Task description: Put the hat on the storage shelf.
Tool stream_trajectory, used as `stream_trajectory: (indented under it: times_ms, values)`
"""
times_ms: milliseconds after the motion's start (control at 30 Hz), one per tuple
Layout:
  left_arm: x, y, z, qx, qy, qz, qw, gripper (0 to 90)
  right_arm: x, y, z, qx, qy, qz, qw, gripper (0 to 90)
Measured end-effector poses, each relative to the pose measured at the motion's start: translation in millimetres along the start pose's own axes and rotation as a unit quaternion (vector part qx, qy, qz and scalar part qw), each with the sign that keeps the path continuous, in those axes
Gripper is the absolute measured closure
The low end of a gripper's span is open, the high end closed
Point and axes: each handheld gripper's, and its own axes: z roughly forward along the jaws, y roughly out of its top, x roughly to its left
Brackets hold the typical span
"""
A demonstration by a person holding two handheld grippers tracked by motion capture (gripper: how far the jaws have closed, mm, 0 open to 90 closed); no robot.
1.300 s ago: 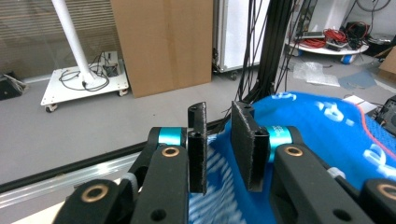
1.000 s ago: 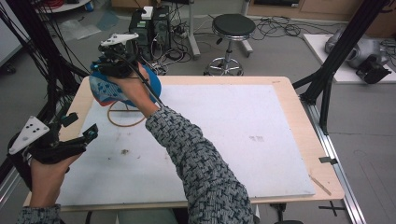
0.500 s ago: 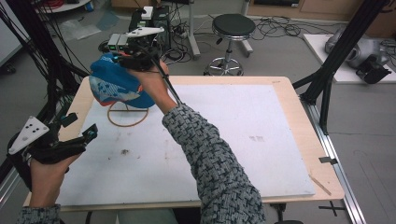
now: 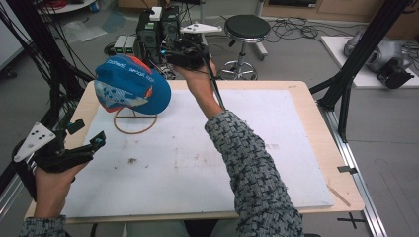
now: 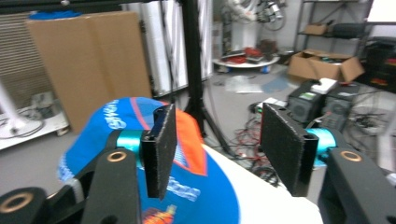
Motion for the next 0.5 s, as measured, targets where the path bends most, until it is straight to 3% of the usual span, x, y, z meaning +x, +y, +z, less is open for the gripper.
stream_trajectory:
  times_ms: [233, 500]
  values:
    - [0.6, -1.3, 0.7, 0.003, 0.001, 0.001, 1.0, 18.9, -26.2, -0.2, -35.7, -0.017, -0.043, 0.004, 0.9989, 36.4]
    - [1.1, -2.6, 1.1, 0.003, 0.003, -0.002, 1.0, 18.9, -55.2, -4.6, -80.2, -0.031, -0.094, 0.016, 0.995, 28.8]
